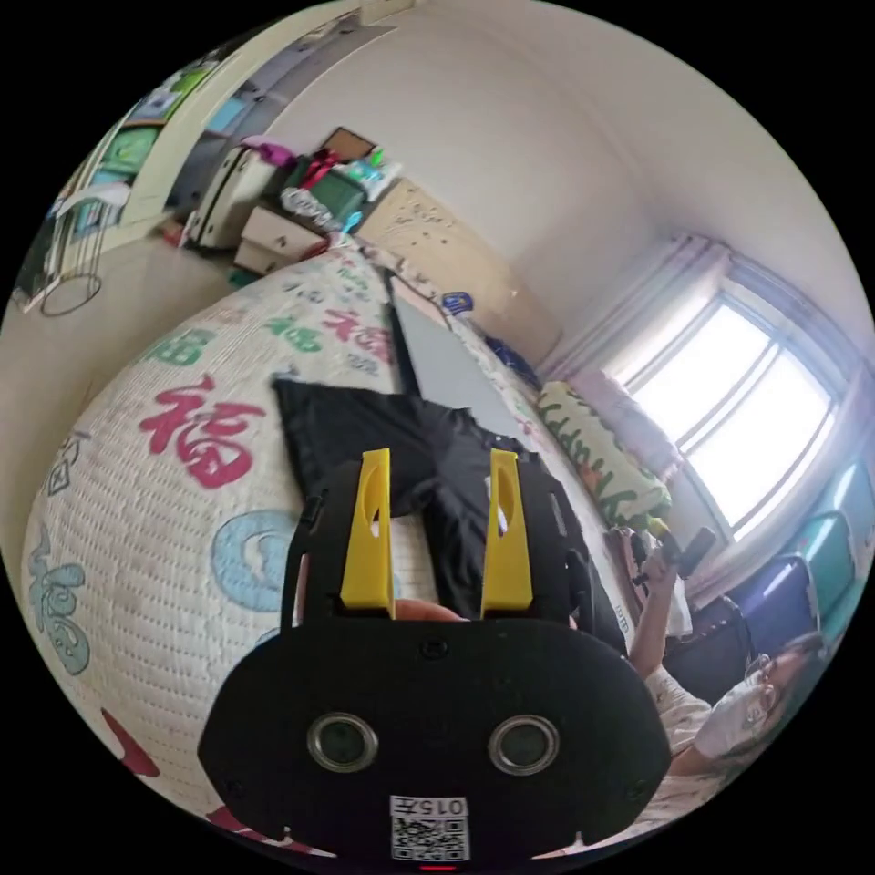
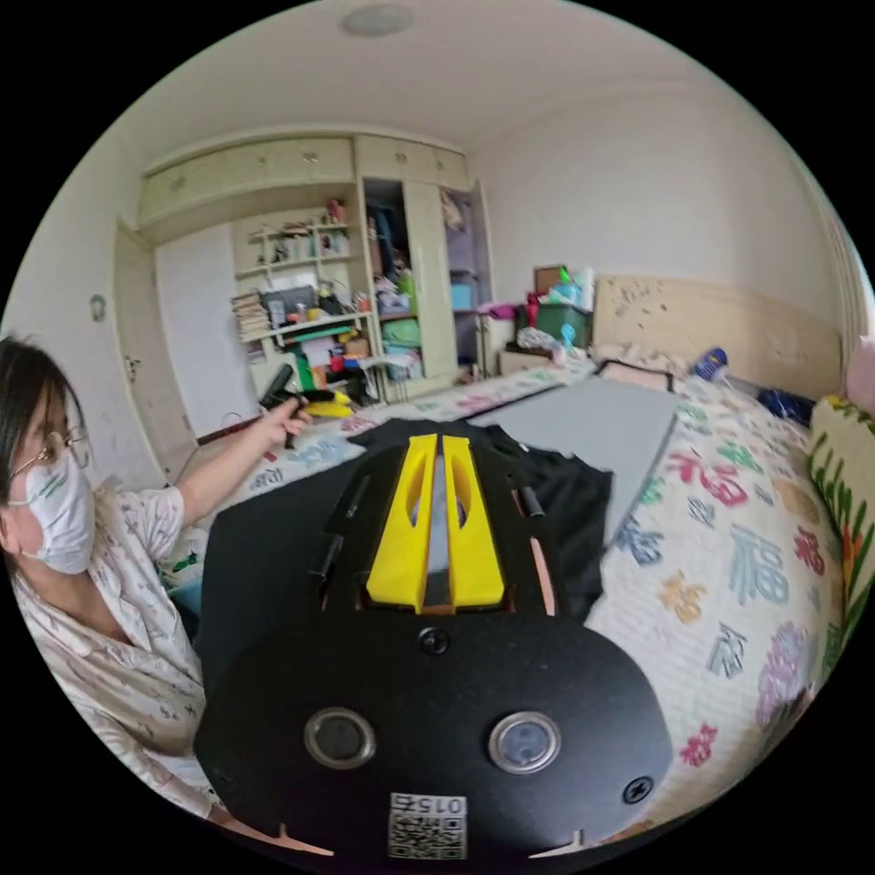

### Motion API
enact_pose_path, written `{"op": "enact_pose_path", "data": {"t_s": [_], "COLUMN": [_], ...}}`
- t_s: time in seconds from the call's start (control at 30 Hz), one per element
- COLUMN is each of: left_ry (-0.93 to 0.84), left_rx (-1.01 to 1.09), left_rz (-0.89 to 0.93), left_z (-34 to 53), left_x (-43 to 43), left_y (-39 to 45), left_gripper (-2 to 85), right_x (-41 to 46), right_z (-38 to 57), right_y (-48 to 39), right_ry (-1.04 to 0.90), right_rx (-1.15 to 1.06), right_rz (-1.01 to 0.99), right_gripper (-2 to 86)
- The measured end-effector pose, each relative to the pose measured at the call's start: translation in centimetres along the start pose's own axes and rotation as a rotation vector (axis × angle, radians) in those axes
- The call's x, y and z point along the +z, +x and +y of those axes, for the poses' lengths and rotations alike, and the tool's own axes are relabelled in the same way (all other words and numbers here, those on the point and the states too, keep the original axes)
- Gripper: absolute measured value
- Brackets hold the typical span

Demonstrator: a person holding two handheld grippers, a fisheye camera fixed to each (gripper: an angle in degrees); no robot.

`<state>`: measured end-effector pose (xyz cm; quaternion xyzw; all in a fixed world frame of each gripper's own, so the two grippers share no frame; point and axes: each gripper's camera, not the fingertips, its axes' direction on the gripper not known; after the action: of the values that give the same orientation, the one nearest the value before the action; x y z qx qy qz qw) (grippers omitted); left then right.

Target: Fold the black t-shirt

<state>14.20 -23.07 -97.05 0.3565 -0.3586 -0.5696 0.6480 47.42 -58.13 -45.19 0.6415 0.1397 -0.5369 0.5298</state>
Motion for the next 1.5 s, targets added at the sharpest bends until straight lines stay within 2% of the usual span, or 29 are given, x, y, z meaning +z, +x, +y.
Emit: {"op": "enact_pose_path", "data": {"t_s": [0.03,0.17,0.23,0.33,0.43,0.5,0.6,0.73,0.9,0.97,1.03,1.13,1.23,1.4,1.5], "left_ry": [-0.006,0.066,0.014,-0.037,-0.063,-0.106,-0.081,-0.072,-0.022,-0.01,-0.008,-0.032,-0.034,-0.128,-0.195], "left_rx": [-0.02,-0.068,-0.091,-0.127,-0.14,-0.148,-0.127,-0.137,-0.203,-0.214,-0.186,-0.086,0.074,0.435,0.592], "left_rz": [-0.02,-0.159,-0.066,-0.084,0.008,0.085,0.07,0.095,0.338,0.339,0.309,0.239,0.219,0.141,0.16], "left_z": [-0.2,0.2,-0.8,-2.7,-4.0,-5.0,-5.5,-5.7,-4.8,-4.2,-3.6,-2.5,-0.9,4.2,7.9], "left_x": [-0.1,-1.6,-1.2,-0.9,-1.2,-0.9,-2.3,-3.3,-4.1,-4.5,-4.9,-5.0,-4.9,-2.8,-1.1], "left_y": [-0.9,-4.0,-4.5,-4.5,-5.1,-5.5,-4.8,-5.1,-7.8,-8.3,-7.9,-6.2,-3.6,2.8,6.1], "left_gripper": [15.1,13.4,12.7,9.2,3.7,1.2,0.3,-0.1,-0.2,-0.2,-0.2,-0.3,-0.3,-0.3,-0.2], "right_x": [1.0,12.0,16.7,25.9,36.8,45.8,55.9,65.6,74.3,75.1,75.0,72.4,65.5,48.2,40.3], "right_z": [-0.4,-3.9,-4.8,-6.2,-7.3,-7.5,-7.3,-7.0,-4.0,-2.9,-2.4,-2.1,-1.8,1.9,6.0], "right_y": [-0.9,-4.9,-6.6,-9.0,-10.9,-12.5,-14.0,-13.7,-11.2,-10.8,-9.9,-7.9,-5.5,-0.5,2.4], "right_ry": [0.008,-0.195,-0.194,-0.197,-0.248,-0.336,-0.447,-0.607,-0.782,-0.775,-0.769,-0.729,-0.598,-0.41,-0.348], "right_rx": [-0.009,-0.019,-0.042,-0.06,-0.044,-0.028,0.005,0.038,0.072,0.062,0.069,0.096,0.124,0.112,0.19], "right_rz": [-0.02,-0.038,-0.022,-0.03,-0.043,-0.062,-0.038,0.081,0.147,0.149,0.169,0.147,0.102,0.199,0.122], "right_gripper": [2.7,5.2,5.4,5.9,6.0,5.7,6.5,10.6,11.6,9.4,3.0,1.6,1.0,0.7,0.6]}}
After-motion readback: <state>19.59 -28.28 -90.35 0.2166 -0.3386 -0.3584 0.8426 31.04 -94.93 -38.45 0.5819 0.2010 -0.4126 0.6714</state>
